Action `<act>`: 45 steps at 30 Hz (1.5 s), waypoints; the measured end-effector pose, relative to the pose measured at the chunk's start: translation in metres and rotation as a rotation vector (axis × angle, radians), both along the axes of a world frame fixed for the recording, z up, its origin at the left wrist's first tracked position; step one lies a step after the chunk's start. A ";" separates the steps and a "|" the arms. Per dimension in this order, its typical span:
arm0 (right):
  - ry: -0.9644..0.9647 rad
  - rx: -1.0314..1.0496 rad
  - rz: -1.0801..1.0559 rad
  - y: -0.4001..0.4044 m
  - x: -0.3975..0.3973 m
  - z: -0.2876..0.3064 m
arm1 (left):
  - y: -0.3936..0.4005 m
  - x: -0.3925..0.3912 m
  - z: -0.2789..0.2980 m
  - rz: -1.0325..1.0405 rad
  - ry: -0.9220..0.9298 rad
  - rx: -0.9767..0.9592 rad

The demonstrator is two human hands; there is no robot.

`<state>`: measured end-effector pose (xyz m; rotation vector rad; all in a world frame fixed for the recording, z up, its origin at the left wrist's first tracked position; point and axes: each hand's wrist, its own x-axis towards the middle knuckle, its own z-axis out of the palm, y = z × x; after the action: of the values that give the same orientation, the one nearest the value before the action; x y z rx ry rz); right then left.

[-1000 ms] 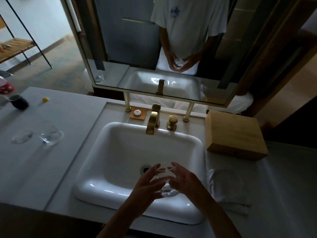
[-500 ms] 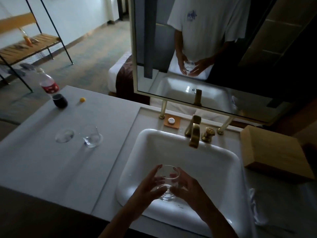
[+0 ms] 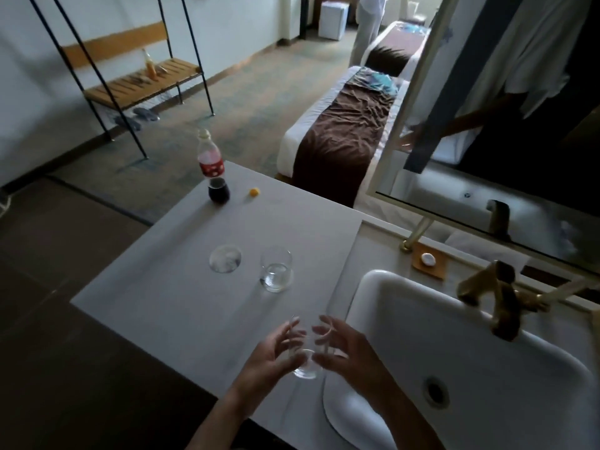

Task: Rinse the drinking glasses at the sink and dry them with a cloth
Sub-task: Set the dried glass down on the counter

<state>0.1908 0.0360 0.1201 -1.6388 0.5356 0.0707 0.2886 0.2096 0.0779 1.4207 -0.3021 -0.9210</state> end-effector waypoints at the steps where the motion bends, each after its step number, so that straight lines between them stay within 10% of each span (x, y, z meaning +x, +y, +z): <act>1: 0.002 0.004 0.009 0.006 0.013 -0.005 | 0.010 0.011 -0.002 -0.005 0.000 0.007; 21: -0.043 -0.057 0.092 0.083 0.247 -0.057 | 0.085 0.223 -0.028 0.047 -0.145 0.178; 45: -0.074 -0.246 -0.003 0.085 0.298 -0.094 | 0.074 0.295 -0.057 -0.163 -0.401 0.391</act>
<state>0.4887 0.1214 0.0265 -1.8725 0.5058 -0.0603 0.5840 0.2832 0.0210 1.9691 -0.5664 -0.8505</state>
